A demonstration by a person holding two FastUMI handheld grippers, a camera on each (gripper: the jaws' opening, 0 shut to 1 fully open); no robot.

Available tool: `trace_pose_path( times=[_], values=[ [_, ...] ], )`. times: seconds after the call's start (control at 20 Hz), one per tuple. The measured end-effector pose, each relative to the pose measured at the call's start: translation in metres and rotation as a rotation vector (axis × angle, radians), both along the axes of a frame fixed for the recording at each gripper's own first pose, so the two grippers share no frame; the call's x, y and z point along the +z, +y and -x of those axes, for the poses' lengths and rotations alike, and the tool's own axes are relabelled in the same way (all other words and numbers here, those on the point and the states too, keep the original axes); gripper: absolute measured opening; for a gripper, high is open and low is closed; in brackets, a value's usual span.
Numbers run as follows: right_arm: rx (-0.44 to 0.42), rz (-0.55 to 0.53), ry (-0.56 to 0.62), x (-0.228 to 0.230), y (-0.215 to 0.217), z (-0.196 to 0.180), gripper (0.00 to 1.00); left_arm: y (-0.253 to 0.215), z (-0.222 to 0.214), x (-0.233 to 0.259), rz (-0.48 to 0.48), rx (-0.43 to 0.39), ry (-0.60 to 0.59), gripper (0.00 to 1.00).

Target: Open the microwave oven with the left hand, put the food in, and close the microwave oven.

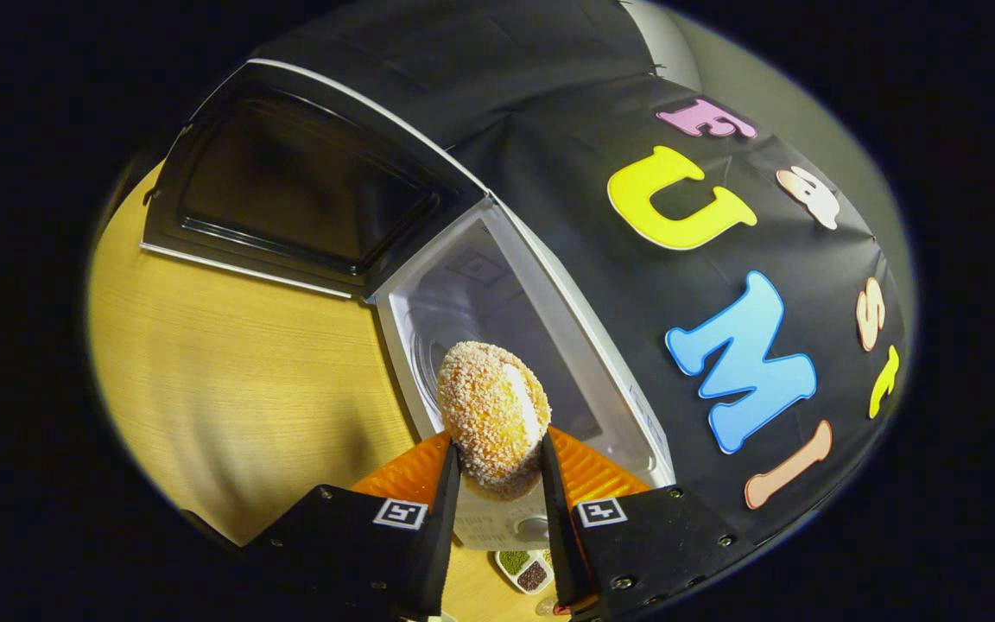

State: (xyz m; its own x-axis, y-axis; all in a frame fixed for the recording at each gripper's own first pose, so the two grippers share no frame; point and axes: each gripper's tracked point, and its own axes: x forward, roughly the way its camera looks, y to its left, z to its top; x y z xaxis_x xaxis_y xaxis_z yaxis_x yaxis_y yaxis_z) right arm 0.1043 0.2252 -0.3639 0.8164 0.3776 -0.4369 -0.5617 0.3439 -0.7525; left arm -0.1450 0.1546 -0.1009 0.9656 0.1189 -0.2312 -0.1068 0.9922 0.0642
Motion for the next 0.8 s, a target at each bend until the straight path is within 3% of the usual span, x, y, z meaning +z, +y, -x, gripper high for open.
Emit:
trace_pose_path(
  times=[0.35,0.65,0.8],
  values=[
    [-0.024,0.106,-0.004,-0.045,0.018,-0.053,0.49,0.023,0.006,0.011,0.009,0.044,-0.003,0.95],
    [-0.042,0.166,-0.038,-0.065,0.041,-0.103,0.49,0.039,0.009,0.06,-0.041,0.078,-0.062,0.95],
    [-0.068,0.186,-0.031,-0.079,0.047,-0.125,0.49,0.045,0.01,0.058,-0.054,0.088,-0.044,0.95]
  ],
)
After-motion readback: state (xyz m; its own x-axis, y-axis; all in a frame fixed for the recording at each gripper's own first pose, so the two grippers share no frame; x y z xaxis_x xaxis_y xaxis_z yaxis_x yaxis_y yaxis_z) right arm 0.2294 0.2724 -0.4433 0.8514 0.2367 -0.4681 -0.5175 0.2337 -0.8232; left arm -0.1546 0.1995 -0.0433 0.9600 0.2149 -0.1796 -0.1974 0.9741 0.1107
